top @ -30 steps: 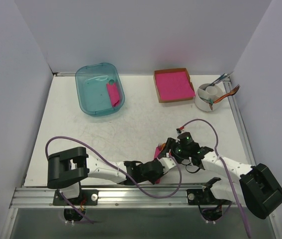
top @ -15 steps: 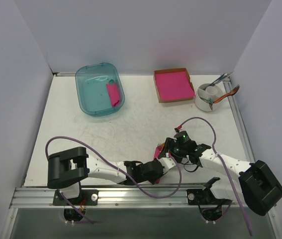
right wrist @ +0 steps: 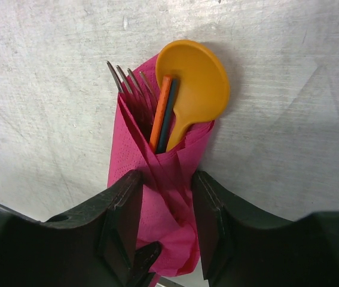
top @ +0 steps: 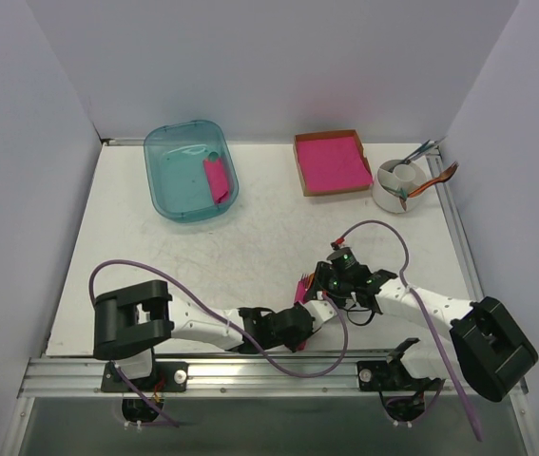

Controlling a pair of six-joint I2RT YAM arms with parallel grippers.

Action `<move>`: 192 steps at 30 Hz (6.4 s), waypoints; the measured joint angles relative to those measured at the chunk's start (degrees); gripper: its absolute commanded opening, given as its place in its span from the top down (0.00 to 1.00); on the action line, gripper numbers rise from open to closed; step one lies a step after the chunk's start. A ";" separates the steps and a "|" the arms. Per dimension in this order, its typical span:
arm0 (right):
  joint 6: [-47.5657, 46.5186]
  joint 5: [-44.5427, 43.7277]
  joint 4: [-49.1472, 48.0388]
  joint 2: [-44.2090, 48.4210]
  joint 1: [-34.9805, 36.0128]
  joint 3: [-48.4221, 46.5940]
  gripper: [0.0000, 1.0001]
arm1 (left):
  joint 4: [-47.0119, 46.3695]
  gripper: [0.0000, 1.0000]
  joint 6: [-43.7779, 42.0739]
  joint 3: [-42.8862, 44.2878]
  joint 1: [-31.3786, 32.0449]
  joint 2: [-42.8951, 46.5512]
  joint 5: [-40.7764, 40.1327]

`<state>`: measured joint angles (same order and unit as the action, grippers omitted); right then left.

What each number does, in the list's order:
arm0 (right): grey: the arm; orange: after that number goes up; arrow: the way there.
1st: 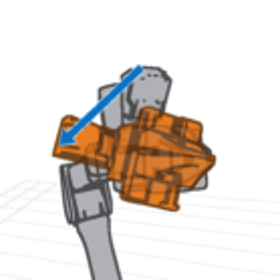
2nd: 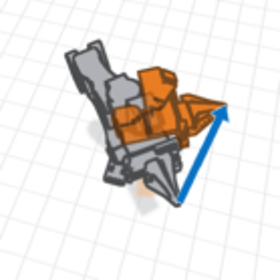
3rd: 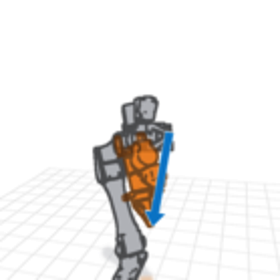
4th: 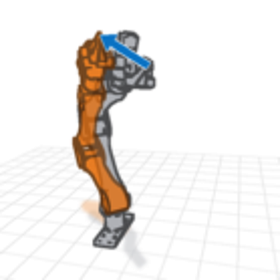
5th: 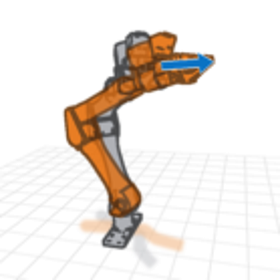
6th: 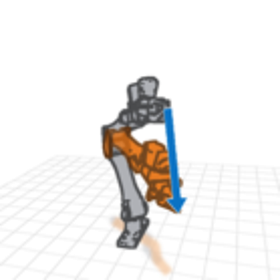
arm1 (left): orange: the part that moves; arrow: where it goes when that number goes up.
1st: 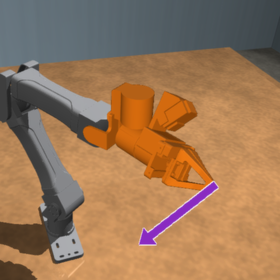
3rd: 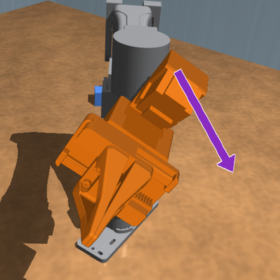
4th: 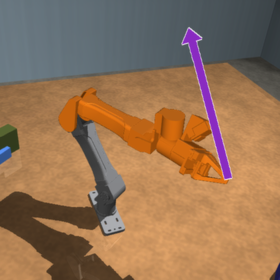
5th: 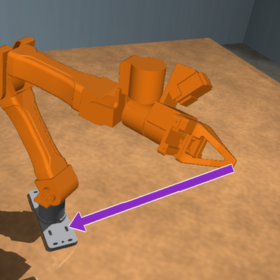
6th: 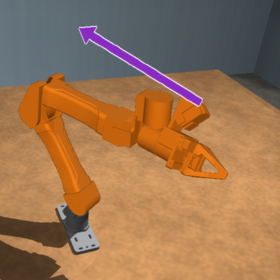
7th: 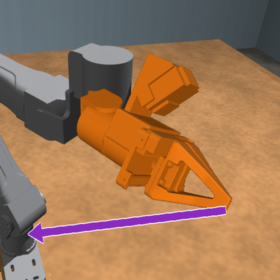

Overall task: Place the utensils on the paper napkin and roll it up
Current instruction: Pick up the utensils from the center of the board.

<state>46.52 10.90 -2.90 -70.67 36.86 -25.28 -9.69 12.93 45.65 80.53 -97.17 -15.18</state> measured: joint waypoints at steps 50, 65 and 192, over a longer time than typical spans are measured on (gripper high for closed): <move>4.94 -2.97 -4.48 6.62 1.86 4.28 1.00 | 13.70 0.06 15.69 -4.76 -19.34 25.75 3.50; 5.92 -1.14 -5.64 8.90 1.73 4.17 1.00 | 5.03 0.06 18.23 -11.52 -25.83 29.49 10.91; 15.41 19.56 -24.85 15.39 -5.42 1.99 1.00 | -61.16 0.42 43.04 -21.77 -34.32 7.21 46.05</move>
<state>61.93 30.46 -27.75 -55.29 31.44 -23.29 -70.85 55.96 23.88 46.22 -89.95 30.87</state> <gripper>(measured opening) 0.058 0.615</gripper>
